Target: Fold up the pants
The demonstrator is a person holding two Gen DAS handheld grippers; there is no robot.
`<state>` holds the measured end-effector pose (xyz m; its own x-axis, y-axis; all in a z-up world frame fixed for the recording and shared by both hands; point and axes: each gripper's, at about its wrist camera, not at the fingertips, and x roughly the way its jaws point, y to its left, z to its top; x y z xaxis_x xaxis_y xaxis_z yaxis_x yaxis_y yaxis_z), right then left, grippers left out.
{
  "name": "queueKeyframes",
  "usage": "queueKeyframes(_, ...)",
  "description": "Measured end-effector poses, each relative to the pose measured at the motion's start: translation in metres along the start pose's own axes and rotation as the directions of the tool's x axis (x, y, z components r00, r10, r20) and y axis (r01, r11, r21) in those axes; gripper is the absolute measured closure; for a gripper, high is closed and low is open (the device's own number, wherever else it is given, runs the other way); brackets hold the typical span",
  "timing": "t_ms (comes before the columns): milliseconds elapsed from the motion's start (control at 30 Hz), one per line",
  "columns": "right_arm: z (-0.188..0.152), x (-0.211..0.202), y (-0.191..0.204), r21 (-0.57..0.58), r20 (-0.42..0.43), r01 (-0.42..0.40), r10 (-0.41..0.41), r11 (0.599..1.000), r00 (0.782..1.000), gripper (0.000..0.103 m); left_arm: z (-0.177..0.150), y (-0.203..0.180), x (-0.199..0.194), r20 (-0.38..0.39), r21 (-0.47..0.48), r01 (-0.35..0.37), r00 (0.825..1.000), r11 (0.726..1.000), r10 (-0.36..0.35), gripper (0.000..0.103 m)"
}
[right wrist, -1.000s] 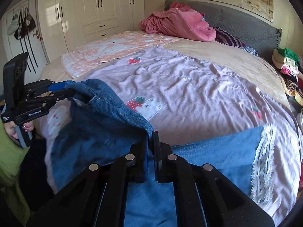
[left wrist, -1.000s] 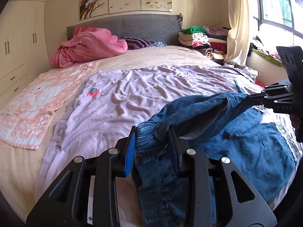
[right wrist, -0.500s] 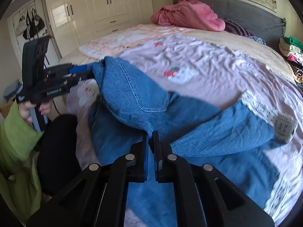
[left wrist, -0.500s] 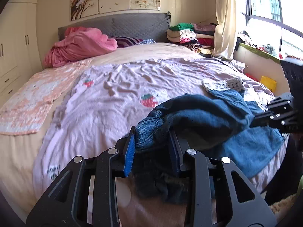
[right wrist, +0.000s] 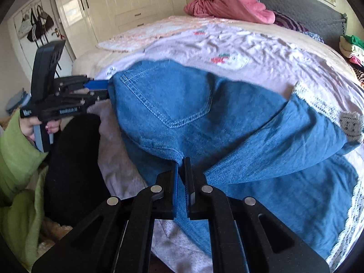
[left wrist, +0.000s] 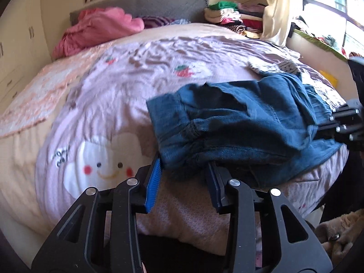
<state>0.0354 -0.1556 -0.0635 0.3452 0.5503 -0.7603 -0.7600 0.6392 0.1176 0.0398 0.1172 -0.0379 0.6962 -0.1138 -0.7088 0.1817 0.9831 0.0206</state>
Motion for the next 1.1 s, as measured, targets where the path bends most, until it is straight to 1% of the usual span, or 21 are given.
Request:
queueKeyframes(133,-0.007,0.014,0.002,0.008,-0.042,0.007,-0.007,1.0,0.999,0.097,-0.002,0.002,0.0,-0.016,-0.017,0.009,1.0,1.0,-0.01,0.073)
queueKeyframes(233,-0.011,0.015,0.004,0.005,-0.042,0.004,-0.004,1.0,0.999,0.095,-0.005,0.008,-0.003,-0.021,-0.042,0.013,1.0,0.999,-0.014,0.067)
queueKeyframes(267,-0.011,0.016,0.003,0.011,-0.041,0.0,0.0,1.0,0.999,0.095,-0.006,0.009,-0.006,-0.022,-0.047,0.008,1.0,0.999,-0.009,0.064)
queueKeyframes(300,-0.012,0.016,0.002,0.016,-0.041,-0.003,0.003,1.0,0.999,0.095,-0.008,0.012,-0.009,-0.029,-0.056,-0.003,1.0,0.998,0.002,0.063)
queueKeyframes(400,-0.016,0.02,0.0,0.034,-0.046,-0.01,0.012,0.999,0.999,0.095,-0.009,0.023,-0.025,-0.028,-0.088,-0.052,0.998,0.995,0.049,0.063)
queueKeyframes(500,-0.018,0.019,-0.002,0.049,-0.036,-0.023,0.025,0.999,0.999,0.093,-0.002,0.025,-0.045,0.009,-0.104,-0.057,0.998,0.993,0.058,0.063)
queueKeyframes(600,-0.02,0.018,-0.003,0.063,-0.029,-0.031,0.033,0.998,0.999,0.092,0.018,0.006,-0.052,0.05,-0.074,-0.02,0.998,0.997,0.023,0.063)
queueKeyframes(633,-0.02,0.017,-0.003,0.068,-0.027,-0.034,0.036,0.997,0.999,0.092,0.027,-0.004,-0.05,0.062,-0.06,0.019,0.998,0.998,-0.016,0.063)
queueKeyframes(667,-0.021,0.016,-0.003,0.073,-0.024,-0.036,0.038,0.997,0.999,0.091,0.034,-0.012,-0.047,0.067,-0.054,0.043,0.997,0.998,-0.04,0.063)
queueKeyframes(700,-0.021,0.015,-0.003,0.077,-0.023,-0.038,0.04,0.996,0.999,0.091,0.044,-0.026,-0.039,0.064,-0.041,0.093,0.994,0.995,-0.09,0.063)
queueKeyframes(767,-0.022,0.01,-0.004,0.091,-0.017,-0.048,0.05,0.995,0.999,0.089,0.054,-0.046,-0.021,0.042,-0.019,0.166,0.985,0.986,-0.165,0.063)
queueKeyframes(867,-0.022,-0.007,-0.005,0.118,0.002,-0.067,0.067,0.991,0.998,0.084,0.053,-0.065,0.008,-0.028,0.011,0.169,0.985,0.986,-0.168,0.063)
queueKeyframes(933,-0.02,-0.029,-0.007,0.131,0.055,-0.08,0.073,0.988,0.996,0.081,0.04,-0.07,0.026,-0.093,0.015,0.148,0.985,0.989,-0.146,0.063)
queueKeyframes(1000,-0.012,-0.044,-0.011,0.134,0.102,-0.064,0.05,0.989,0.994,0.073,0.022,-0.068,0.04,-0.149,0.013,0.117,0.982,0.993,-0.114,0.063)
queueKeyframes(1100,0.007,-0.044,-0.017,0.131,0.126,-0.052,0.035,0.99,0.991,0.068,0.006,-0.063,0.039,-0.144,-0.009,0.132,0.981,0.991,-0.132,0.063)
